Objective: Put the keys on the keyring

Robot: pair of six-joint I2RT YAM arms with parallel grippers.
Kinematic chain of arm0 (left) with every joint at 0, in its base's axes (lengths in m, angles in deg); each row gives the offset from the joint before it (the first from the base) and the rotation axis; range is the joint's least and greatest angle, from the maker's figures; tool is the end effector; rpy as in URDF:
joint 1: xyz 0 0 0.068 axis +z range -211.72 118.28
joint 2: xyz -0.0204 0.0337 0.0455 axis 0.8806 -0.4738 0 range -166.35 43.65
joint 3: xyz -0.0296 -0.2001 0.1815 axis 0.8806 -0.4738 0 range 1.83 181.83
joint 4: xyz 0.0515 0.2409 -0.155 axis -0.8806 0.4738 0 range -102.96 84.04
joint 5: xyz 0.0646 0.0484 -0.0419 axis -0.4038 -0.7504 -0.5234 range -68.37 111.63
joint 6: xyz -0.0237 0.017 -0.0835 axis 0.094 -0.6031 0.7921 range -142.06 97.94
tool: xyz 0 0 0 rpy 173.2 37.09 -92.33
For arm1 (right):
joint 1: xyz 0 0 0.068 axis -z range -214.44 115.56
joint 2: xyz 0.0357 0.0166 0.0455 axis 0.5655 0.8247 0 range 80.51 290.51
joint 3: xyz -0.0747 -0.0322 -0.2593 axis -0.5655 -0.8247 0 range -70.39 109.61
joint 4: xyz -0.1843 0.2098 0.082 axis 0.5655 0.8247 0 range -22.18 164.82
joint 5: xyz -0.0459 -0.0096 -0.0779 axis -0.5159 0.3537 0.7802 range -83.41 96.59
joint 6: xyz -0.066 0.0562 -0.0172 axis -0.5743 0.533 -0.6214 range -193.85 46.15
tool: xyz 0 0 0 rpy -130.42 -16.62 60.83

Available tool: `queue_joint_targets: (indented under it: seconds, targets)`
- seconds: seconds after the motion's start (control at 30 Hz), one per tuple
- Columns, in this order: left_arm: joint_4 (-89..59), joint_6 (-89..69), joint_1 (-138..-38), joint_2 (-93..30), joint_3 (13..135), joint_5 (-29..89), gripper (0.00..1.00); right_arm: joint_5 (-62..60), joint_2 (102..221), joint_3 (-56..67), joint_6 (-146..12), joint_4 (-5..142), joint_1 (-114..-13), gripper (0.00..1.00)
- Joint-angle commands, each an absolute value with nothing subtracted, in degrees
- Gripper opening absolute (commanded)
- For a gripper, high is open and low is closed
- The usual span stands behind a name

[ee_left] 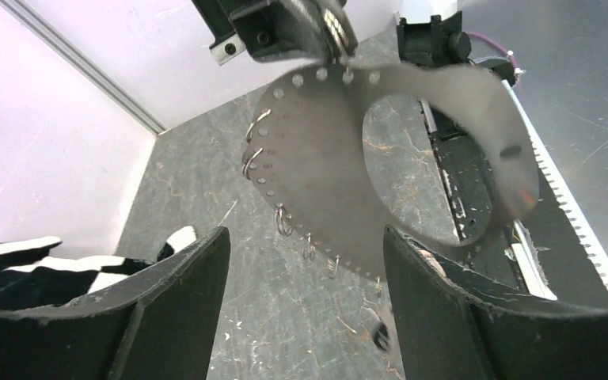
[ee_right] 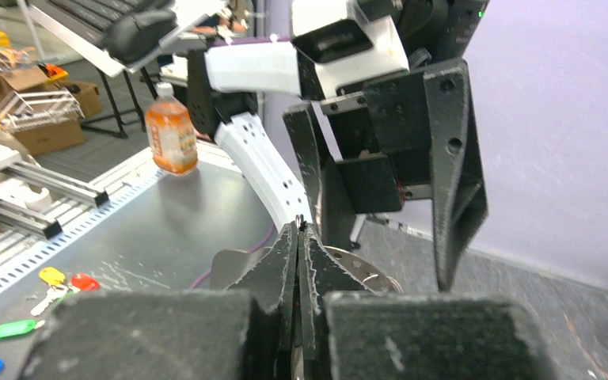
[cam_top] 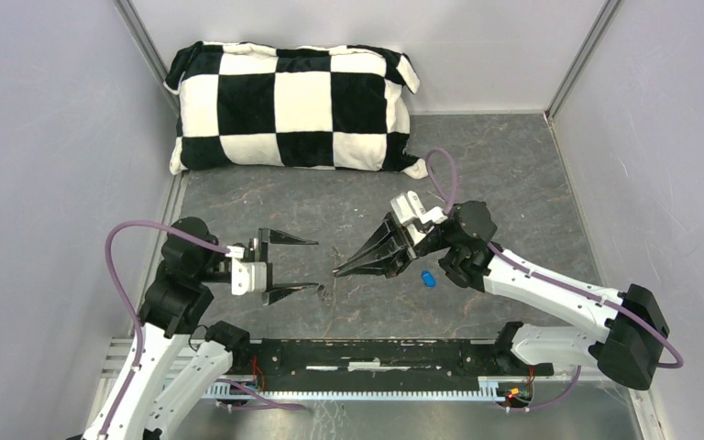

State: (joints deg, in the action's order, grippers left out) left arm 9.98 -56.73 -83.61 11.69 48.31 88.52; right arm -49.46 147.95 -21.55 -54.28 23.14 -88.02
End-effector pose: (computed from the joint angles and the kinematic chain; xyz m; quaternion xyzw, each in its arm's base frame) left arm 0.1151 -0.1242 0.3646 0.6164 0.3857 -0.3541 0.5881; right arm 0.1293 0.2851 0.3768 -0.5179 0.3303 0.6460 0.4533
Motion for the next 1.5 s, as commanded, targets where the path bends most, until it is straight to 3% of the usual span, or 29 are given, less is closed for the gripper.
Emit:
queue_joint_targets:
  seconds: [0.0, 0.23, 0.37, 0.43, 0.63, 0.87, 1.03, 1.2, 1.47]
  targets:
    - [4.1, -53.3, -83.6, 13.0, 50.1, 86.9, 0.79, -51.8, 148.7, -20.1, -43.6, 7.5, -88.2, 0.0]
    - [-3.4, -45.0, -83.5, 12.9, 51.2, 87.5, 0.77, -50.3, 149.6, -19.6, -41.5, 5.4, -88.2, 0.0]
    - [-5.1, -41.9, -83.5, 13.0, 51.8, 88.5, 0.64, -48.2, 149.6, -19.7, -42.7, 7.2, -88.3, 0.0]
    - [-5.1, -41.3, -83.6, 13.3, 51.9, 88.4, 0.62, -46.3, 149.5, -19.8, -44.9, 10.6, -88.2, 0.0]
    - [-7.1, -42.5, -83.5, 14.2, 50.1, 87.4, 0.79, -44.6, 151.6, -19.8, -48.0, 14.9, -88.2, 0.0]
    - [-10.5, -33.1, -83.5, 11.9, 50.3, 79.9, 0.79, -44.1, 150.9, -21.7, -49.8, 15.1, -87.2, 0.0]
    - [-9.5, -33.0, -83.5, 12.7, 50.1, 81.2, 0.79, -44.9, 150.3, -23.9, -45.5, 8.0, -85.8, 0.0]
    - [-3.3, -38.8, -83.5, 12.9, 51.1, 83.2, 0.6, -44.4, 150.5, -24.6, -44.3, 5.8, -85.4, 0.0]
    - [-0.8, -42.8, -83.5, 13.2, 51.2, 85.0, 0.54, -42.9, 152.5, -25.5, -39.2, -2.6, -84.8, 0.0]
